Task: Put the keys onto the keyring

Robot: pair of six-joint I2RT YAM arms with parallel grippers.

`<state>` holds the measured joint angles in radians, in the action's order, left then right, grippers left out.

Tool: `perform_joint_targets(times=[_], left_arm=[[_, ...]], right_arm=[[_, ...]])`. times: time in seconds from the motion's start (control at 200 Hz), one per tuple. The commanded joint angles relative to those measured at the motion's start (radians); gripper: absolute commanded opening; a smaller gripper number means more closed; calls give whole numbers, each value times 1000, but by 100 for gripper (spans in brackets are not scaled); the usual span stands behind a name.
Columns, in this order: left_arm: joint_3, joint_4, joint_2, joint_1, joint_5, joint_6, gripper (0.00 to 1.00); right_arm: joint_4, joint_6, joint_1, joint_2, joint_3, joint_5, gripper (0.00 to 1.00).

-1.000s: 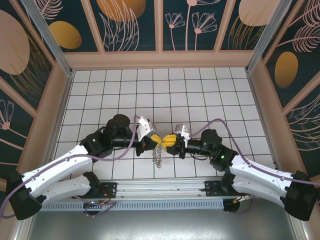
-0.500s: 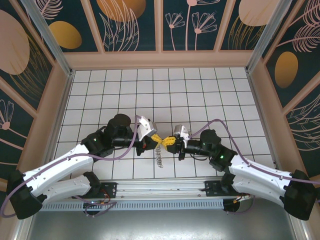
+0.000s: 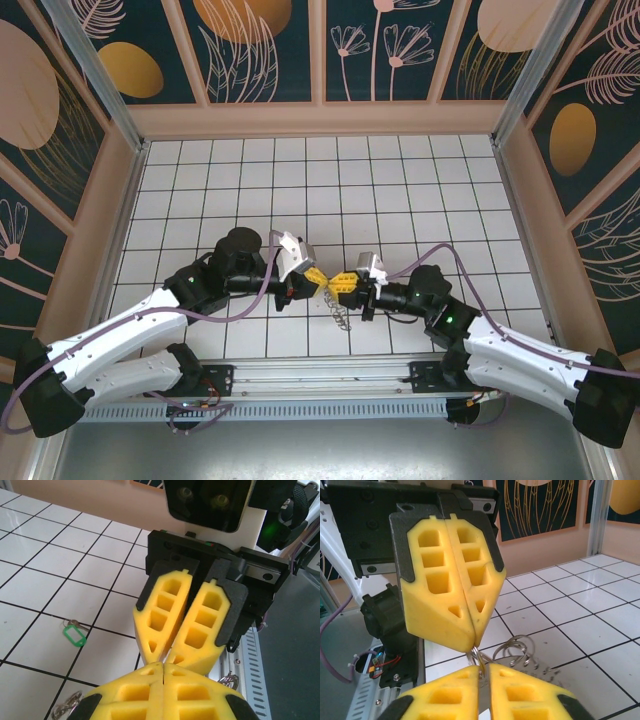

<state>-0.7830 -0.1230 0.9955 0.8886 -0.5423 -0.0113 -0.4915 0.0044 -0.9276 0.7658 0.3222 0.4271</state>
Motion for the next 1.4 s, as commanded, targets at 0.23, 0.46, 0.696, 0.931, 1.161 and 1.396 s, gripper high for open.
perform_joint_targets(times=[0.23, 0.46, 0.696, 0.931, 1.161, 1.396], left_arm=[[-1, 35, -9, 1, -33, 3, 0], [-6, 26, -1, 2, -38, 8, 0], [-6, 28, 5, 1, -37, 5, 0], [-1, 31, 6, 3, -36, 3, 0], [-7, 22, 13, 3, -35, 10, 0], [-10, 20, 22, 1, -43, 11, 0]], right_arm=[[-79, 1, -6, 35, 6, -13, 28], [-69, -4, -7, 68, 19, -3, 25], [-76, -12, -7, 63, 19, 15, 0], [-89, -16, -7, 49, 12, 22, 0], [-88, -14, -7, 42, 12, -4, 21], [-85, -26, -7, 46, 21, -11, 22]])
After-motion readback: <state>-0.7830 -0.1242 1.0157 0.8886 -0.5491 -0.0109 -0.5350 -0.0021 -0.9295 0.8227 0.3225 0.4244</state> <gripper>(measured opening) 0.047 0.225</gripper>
